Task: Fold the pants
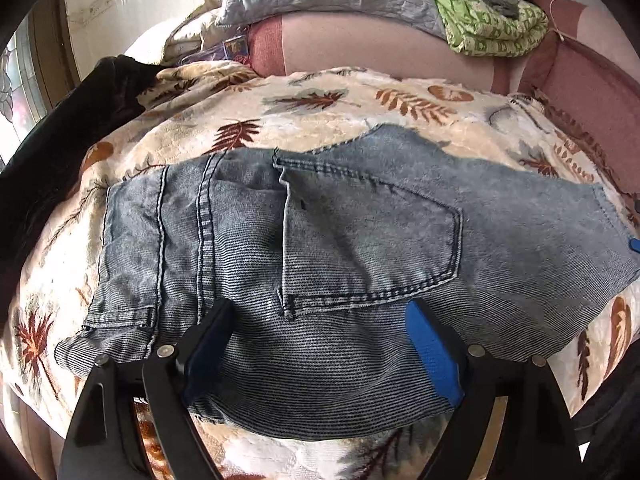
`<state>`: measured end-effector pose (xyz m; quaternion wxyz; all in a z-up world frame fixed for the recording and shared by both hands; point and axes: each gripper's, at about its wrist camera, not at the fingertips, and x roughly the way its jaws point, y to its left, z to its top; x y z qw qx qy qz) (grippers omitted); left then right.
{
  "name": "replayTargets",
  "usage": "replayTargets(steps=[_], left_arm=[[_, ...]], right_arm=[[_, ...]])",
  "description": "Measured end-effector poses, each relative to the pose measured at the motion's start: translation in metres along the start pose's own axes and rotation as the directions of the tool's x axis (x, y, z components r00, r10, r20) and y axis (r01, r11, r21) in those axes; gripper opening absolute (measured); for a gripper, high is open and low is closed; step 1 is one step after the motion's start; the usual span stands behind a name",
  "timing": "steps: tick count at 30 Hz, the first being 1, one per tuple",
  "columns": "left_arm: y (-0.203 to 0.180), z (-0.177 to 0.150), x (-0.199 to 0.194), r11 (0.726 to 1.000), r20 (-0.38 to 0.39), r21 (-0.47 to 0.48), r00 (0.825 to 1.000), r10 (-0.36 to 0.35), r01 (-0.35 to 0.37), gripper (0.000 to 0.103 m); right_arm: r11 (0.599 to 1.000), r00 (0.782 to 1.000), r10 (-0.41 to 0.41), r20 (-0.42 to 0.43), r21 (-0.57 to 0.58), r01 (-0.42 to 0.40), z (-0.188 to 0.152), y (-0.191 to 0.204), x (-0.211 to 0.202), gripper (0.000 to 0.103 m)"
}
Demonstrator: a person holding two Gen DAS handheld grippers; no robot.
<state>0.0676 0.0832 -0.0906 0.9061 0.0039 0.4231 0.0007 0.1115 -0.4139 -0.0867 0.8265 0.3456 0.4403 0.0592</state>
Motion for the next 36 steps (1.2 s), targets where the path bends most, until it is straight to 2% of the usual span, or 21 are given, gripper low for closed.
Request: replayTargets(steps=[3,4,6,8,10,12,14,16,17,19,20,21,23,26,28,29,31,34,36], left_arm=[[0.009,0.004,-0.014,0.996,0.073,-0.063,0.996,-0.052,0.057,0.087],[0.011,0.005,-0.018,0.994,0.093,-0.081,0.994,-0.061,0.068,0.087],[0.015,0.005,-0.021,0.992,0.118,-0.105,0.992,-0.052,0.065,0.087],[0.018,0.006,-0.02,0.991,0.119,-0.117,0.992,-0.046,0.06,0.087],[0.017,0.006,-0.02,0.992,0.126,-0.118,0.991,-0.034,0.049,0.087],[0.013,0.006,-0.02,0.994,0.136,-0.099,0.991,-0.021,0.035,0.087],[0.007,0.005,-0.016,0.996,0.124,-0.079,0.992,-0.025,0.035,0.087],[-0.001,0.002,-0.003,0.999,0.055,-0.045,0.998,-0.022,0.024,0.087],[-0.006,0.0,0.006,1.0,0.016,-0.022,1.0,0.002,-0.001,0.087],[-0.016,-0.004,0.01,0.996,0.008,0.052,0.997,0.073,-0.074,0.087],[-0.019,-0.004,0.006,0.995,0.022,0.061,0.997,0.08,-0.081,0.087],[-0.019,-0.004,0.0,0.996,0.038,0.058,0.997,0.062,-0.064,0.087],[-0.021,-0.001,-0.008,0.999,0.042,0.032,0.999,0.026,-0.028,0.087],[-0.031,0.008,-0.018,0.999,0.025,-0.036,1.0,-0.014,0.015,0.087],[-0.041,0.018,-0.023,0.995,0.028,-0.091,0.999,-0.033,0.035,0.089],[-0.046,0.025,-0.027,0.992,0.04,-0.115,0.998,-0.052,0.056,0.089],[-0.059,0.039,-0.037,0.981,0.08,-0.128,0.987,-0.137,0.147,0.089],[-0.086,0.054,-0.051,0.982,0.142,-0.113,0.98,-0.137,0.153,0.089],[-0.104,0.06,-0.05,0.974,0.125,-0.102,0.974,-0.19,0.203,0.089]], right_arm=[[1.0,0.997,-0.008,0.074,-0.004,0.009,-0.013,-0.005,-0.009,0.086],[0.999,0.998,-0.012,0.062,0.037,0.01,-0.016,-0.009,-0.009,0.086],[1.0,0.992,0.016,0.125,-0.001,-0.016,-0.02,-0.004,-0.022,0.086],[0.997,0.983,-0.042,0.176,-0.062,0.053,-0.027,0.006,-0.033,0.086],[0.994,0.987,-0.007,0.159,-0.103,0.023,-0.036,0.012,-0.034,0.086],[0.988,0.991,-0.036,0.127,-0.143,0.054,-0.048,0.021,-0.029,0.086],[0.976,0.993,-0.054,0.104,-0.207,0.074,-0.06,0.03,-0.021,0.086],[0.946,0.981,-0.183,0.062,-0.26,0.193,-0.068,0.033,0.0,0.086],[0.934,0.975,-0.216,0.044,-0.282,0.22,-0.071,0.034,0.009,0.086],[0.918,0.971,-0.226,0.083,-0.315,0.241,-0.076,0.04,0.006,0.086],[0.932,0.979,-0.185,0.089,-0.298,0.204,-0.077,0.037,-0.001,0.086],[0.96,0.989,-0.106,0.107,-0.248,0.13,-0.076,0.031,-0.012,0.086],[0.992,0.982,0.038,0.184,-0.123,-0.016,-0.073,0.011,-0.039,0.086],[0.987,0.952,0.12,0.283,0.067,-0.144,-0.069,-0.028,-0.068,0.087],[0.962,0.949,0.16,0.272,0.173,-0.212,-0.069,-0.054,-0.069,0.087],[0.951,0.95,0.172,0.259,0.206,-0.229,-0.068,-0.063,-0.068,0.087],[0.952,0.955,0.169,0.242,0.213,-0.222,-0.067,-0.067,-0.068,0.087],[0.94,0.962,0.18,0.205,0.253,-0.23,-0.064,-0.076,-0.061,0.087],[0.932,0.968,0.179,0.177,0.285,-0.225,-0.06,-0.079,-0.054,0.087]])
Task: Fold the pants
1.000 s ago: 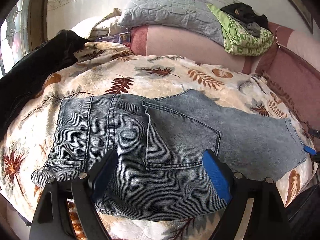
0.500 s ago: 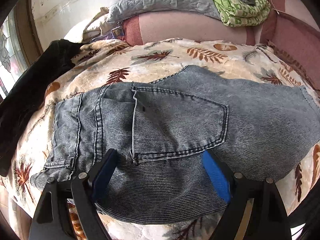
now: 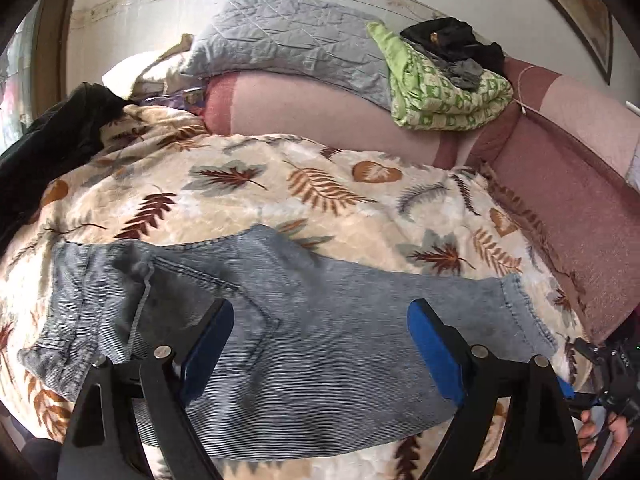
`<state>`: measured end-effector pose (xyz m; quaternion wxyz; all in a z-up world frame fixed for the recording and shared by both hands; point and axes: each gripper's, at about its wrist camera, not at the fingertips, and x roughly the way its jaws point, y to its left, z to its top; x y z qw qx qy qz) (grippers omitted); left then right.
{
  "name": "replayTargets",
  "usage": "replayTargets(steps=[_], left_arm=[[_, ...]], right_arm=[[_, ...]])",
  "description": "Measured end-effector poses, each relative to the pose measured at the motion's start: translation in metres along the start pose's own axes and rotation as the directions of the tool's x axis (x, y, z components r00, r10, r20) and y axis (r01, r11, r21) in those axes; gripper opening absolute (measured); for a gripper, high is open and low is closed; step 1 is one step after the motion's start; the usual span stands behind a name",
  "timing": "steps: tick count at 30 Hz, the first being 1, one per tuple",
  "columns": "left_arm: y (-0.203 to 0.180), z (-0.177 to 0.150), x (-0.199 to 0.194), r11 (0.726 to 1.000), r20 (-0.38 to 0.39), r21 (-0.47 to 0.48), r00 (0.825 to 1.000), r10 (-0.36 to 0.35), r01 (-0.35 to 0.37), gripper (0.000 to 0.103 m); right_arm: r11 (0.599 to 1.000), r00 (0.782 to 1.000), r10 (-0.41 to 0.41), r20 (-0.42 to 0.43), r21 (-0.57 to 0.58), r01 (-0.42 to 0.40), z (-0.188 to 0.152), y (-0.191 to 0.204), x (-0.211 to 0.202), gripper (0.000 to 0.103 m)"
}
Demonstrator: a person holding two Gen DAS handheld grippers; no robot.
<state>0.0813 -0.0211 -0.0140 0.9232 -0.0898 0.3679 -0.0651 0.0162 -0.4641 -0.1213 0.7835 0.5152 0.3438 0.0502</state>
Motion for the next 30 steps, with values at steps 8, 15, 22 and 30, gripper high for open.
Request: replayTargets(steps=[8,15,22,30], left_arm=[[-0.064,-0.025,0.032,0.992,-0.094,0.092,0.992,-0.083,0.091,0.089],[-0.011,-0.037,0.014,0.994,-0.069,0.105,0.997,0.039,-0.031,0.089],[0.159,-0.048,0.041,0.932,-0.291,-0.139,0.914,0.283,-0.333,0.089],[0.081,-0.016,-0.003,0.986,-0.092,-0.137,0.993,0.08,-0.092,0.089]], right_arm=[[0.997,0.999,-0.022,-0.05,0.069,0.025,0.016,-0.008,0.019,0.087],[0.997,1.0,0.005,-0.03,0.078,-0.003,0.015,-0.011,0.018,0.088],[0.998,0.999,-0.046,-0.017,0.048,0.046,0.013,-0.002,0.022,0.088],[0.993,0.996,-0.068,-0.063,0.091,0.073,0.021,-0.001,0.024,0.088]])
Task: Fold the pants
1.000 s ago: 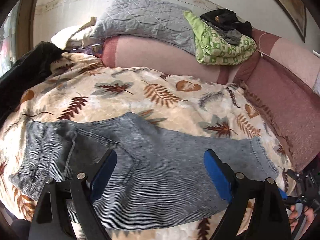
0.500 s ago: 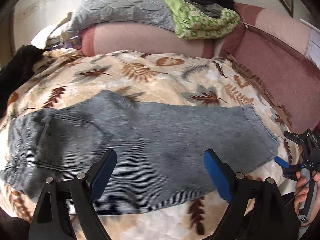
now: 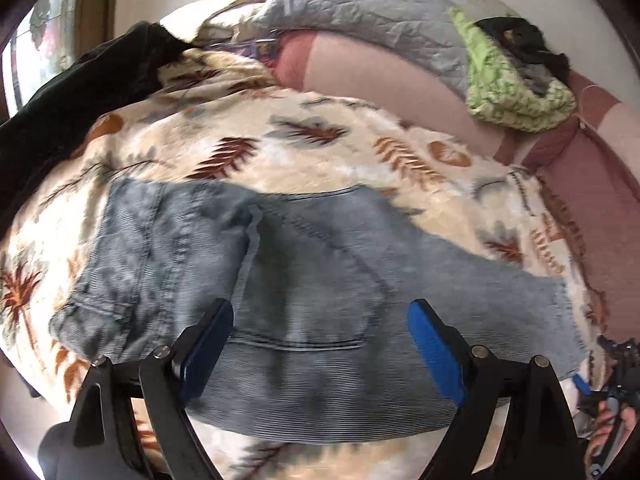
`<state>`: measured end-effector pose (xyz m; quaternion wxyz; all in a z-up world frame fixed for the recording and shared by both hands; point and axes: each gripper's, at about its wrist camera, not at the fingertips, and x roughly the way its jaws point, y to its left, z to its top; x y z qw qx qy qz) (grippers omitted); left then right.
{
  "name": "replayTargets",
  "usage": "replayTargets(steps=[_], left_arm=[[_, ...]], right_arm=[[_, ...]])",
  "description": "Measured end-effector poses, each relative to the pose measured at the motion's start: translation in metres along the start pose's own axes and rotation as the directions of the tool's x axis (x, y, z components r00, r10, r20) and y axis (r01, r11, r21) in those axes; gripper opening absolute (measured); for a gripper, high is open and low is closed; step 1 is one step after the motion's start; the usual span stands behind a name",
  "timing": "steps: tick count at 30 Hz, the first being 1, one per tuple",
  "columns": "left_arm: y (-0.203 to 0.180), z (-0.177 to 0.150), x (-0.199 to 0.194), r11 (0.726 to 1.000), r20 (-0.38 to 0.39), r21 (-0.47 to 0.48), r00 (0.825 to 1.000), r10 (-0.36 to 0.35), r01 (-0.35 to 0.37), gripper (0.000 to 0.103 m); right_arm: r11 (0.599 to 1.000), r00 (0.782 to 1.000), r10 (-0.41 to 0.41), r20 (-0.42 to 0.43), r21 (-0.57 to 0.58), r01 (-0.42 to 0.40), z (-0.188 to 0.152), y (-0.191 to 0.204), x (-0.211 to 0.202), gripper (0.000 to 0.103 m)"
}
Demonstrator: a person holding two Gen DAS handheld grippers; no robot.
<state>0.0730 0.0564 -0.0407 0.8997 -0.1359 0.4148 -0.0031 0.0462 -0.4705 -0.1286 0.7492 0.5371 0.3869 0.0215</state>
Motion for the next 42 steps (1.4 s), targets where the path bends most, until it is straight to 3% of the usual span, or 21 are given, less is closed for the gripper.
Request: replayTargets(steps=[4,9,11,13,14,17,19,20,22,25,27,30,32,34,36,39,40,42], left_arm=[[-0.076,-0.002,0.014,0.985,-0.025,0.076,0.988,-0.155,0.156,0.089],[-0.145,-0.022,0.057,0.971,-0.102,0.16,0.981,-0.165,0.18,0.089],[-0.162,-0.031,0.076,0.971,-0.149,0.173,0.979,-0.139,0.164,0.089],[-0.173,-0.038,0.085,0.971,-0.17,0.176,0.976,-0.134,0.164,0.089],[-0.179,-0.04,0.086,0.968,-0.167,0.189,0.977,-0.134,0.165,0.089],[-0.188,-0.049,0.085,0.959,-0.142,0.255,0.986,-0.091,0.125,0.089],[-0.193,-0.057,0.104,0.95,-0.194,0.31,0.981,0.016,0.046,0.089],[-0.198,-0.064,0.116,0.932,-0.233,0.362,0.97,0.075,0.015,0.089],[-0.207,-0.069,0.112,0.897,-0.159,0.441,0.981,0.113,-0.032,0.092],[-0.204,-0.062,0.103,0.914,-0.192,0.406,0.978,0.081,0.004,0.092],[-0.195,-0.057,0.086,0.924,-0.143,0.383,0.988,0.049,0.01,0.092],[-0.185,-0.058,0.083,0.918,-0.083,0.392,0.992,0.099,-0.059,0.092],[-0.181,-0.066,0.108,0.9,-0.171,0.426,0.968,0.182,-0.094,0.092],[-0.18,-0.063,0.107,0.899,-0.144,0.429,0.976,0.162,-0.086,0.094],[-0.177,-0.056,0.1,0.916,-0.153,0.394,0.978,0.142,-0.072,0.093],[-0.171,-0.049,0.084,0.926,-0.073,0.367,0.99,0.122,-0.087,0.093],[-0.17,-0.051,0.088,0.921,-0.087,0.378,0.987,0.135,-0.093,0.093],[-0.171,-0.06,0.112,0.9,-0.185,0.43,0.968,0.171,-0.077,0.094]], right_arm=[[1.0,1.0,-0.008,-0.016,0.011,0.008,0.003,0.0,0.002,0.088],[0.999,0.999,-0.034,-0.027,0.01,0.034,0.006,0.001,0.006,0.087],[0.998,0.997,-0.063,-0.033,-0.006,0.063,0.008,0.004,0.007,0.079],[0.995,0.995,-0.096,-0.038,-0.014,0.095,0.01,0.002,0.009,0.055],[0.994,0.993,-0.107,-0.04,-0.011,0.107,0.011,0.0,0.009,0.051],[0.992,0.991,-0.124,-0.053,-0.017,0.123,0.012,-0.004,0.009,0.04],[0.989,0.988,-0.145,-0.054,-0.046,0.142,0.012,-0.001,0.01,0.038],[0.985,0.985,-0.162,-0.052,-0.065,0.158,0.012,0.0,0.011,0.037],[0.977,0.981,-0.19,-0.044,-0.104,0.185,0.011,0.006,0.013,0.035],[0.965,0.974,-0.222,-0.036,-0.15,0.214,0.01,0.012,0.014,0.033],[0.962,0.973,-0.23,-0.033,-0.16,0.222,0.01,0.013,0.013,0.032],[0.947,0.966,-0.259,-0.015,-0.203,0.25,0.008,0.02,0.013,0.032],[0.931,0.959,-0.283,0.004,-0.239,0.276,0.005,0.027,0.013,0.032],[0.916,0.954,-0.299,0.024,-0.273,0.294,0.002,0.038,0.013,0.032],[0.896,0.948,-0.314,0.051,-0.314,0.314,-0.001,0.05,0.009,0.032],[0.881,0.944,-0.322,0.069,-0.343,0.325,-0.002,0.062,0.004,0.032],[0.878,0.943,-0.324,0.074,-0.347,0.329,-0.003,0.066,0.003,0.032],[0.868,0.941,-0.327,0.086,-0.366,0.335,-0.005,0.075,0.002,0.032]])
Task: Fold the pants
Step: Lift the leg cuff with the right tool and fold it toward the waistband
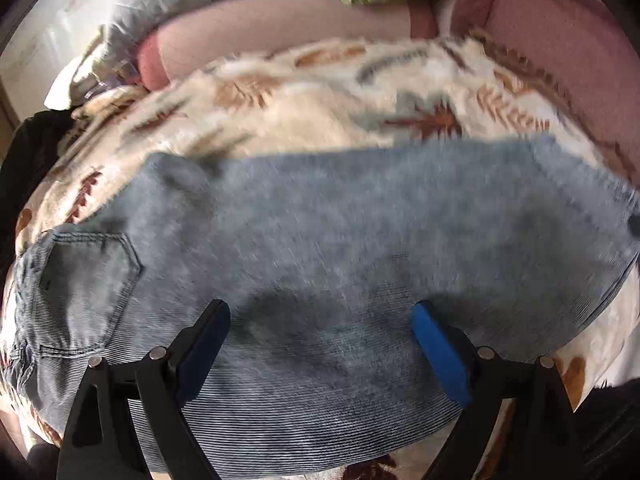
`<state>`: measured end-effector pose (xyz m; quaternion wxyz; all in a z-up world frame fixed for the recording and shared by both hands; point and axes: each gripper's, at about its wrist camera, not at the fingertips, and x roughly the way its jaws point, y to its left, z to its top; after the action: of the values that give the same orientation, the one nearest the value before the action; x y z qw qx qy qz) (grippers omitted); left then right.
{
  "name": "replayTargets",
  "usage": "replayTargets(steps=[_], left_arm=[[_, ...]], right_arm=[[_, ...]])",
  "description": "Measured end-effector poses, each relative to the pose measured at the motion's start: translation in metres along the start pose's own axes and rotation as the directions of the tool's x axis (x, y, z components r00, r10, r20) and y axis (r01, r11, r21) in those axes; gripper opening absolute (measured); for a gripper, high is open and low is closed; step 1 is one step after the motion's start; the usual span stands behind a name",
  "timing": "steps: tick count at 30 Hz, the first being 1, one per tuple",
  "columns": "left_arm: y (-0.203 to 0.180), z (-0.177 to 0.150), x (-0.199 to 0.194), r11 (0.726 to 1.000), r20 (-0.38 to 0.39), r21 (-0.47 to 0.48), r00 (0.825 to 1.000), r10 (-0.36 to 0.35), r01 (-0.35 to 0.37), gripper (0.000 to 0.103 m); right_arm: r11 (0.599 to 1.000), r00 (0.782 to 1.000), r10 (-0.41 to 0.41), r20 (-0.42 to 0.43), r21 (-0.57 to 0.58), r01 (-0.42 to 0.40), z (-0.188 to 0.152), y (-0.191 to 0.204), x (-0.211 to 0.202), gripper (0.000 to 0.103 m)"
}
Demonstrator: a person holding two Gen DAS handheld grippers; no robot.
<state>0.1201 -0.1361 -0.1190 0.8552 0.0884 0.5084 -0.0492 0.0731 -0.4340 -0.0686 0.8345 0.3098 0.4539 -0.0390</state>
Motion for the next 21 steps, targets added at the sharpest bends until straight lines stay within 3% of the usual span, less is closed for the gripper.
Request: replayTargets(steps=[1,3,8,9,13,15,17,18,19,21], left_arm=[[-0.001,-0.001,-0.001,1.0,0.048,0.015,0.999,0.008,-0.009,0.096],[0.003,0.0,-0.004,1.0,0.045,0.006,0.999,-0.014,0.014,0.096],[0.048,-0.006,-0.029,0.977,0.12,-0.156,0.985,-0.125,0.143,0.096],[0.06,-0.01,-0.035,0.971,0.133,-0.181,0.982,-0.135,0.158,0.096],[0.119,-0.031,-0.056,0.937,0.193,-0.309,0.975,-0.106,0.163,0.096],[0.146,-0.039,-0.058,0.924,0.192,-0.348,0.977,-0.096,0.16,0.096],[0.167,-0.047,-0.061,0.91,0.201,-0.385,0.976,-0.078,0.152,0.096],[0.174,-0.049,-0.061,0.906,0.206,-0.394,0.976,-0.074,0.152,0.096],[0.177,-0.05,-0.061,0.905,0.208,-0.396,0.975,-0.077,0.156,0.096],[0.175,-0.045,-0.058,0.904,0.203,-0.389,0.974,-0.101,0.175,0.096]], right_arm=[[1.0,1.0,-0.003,0.007,-0.015,0.003,0.0,0.007,-0.002,0.032],[0.998,1.0,-0.01,0.026,-0.062,0.012,-0.001,0.024,-0.009,0.029],[0.976,0.997,0.005,0.073,-0.217,0.011,-0.008,0.083,-0.028,0.016],[0.969,0.997,0.022,0.07,-0.249,-0.003,-0.011,0.097,-0.029,0.007],[0.917,0.996,0.074,0.056,-0.396,-0.046,-0.039,0.163,-0.024,0.007],[0.916,0.992,0.117,0.055,-0.392,-0.086,-0.047,0.173,-0.023,0.008],[0.948,0.982,0.151,0.11,-0.296,-0.113,-0.041,0.152,-0.033,0.011],[0.969,0.982,0.12,0.146,-0.231,-0.084,-0.036,0.134,-0.04,0.031],[0.984,0.98,0.096,0.177,-0.166,-0.066,-0.031,0.114,-0.047,0.069],[0.999,0.973,0.04,0.227,-0.037,-0.032,-0.023,0.067,-0.061,0.093]])
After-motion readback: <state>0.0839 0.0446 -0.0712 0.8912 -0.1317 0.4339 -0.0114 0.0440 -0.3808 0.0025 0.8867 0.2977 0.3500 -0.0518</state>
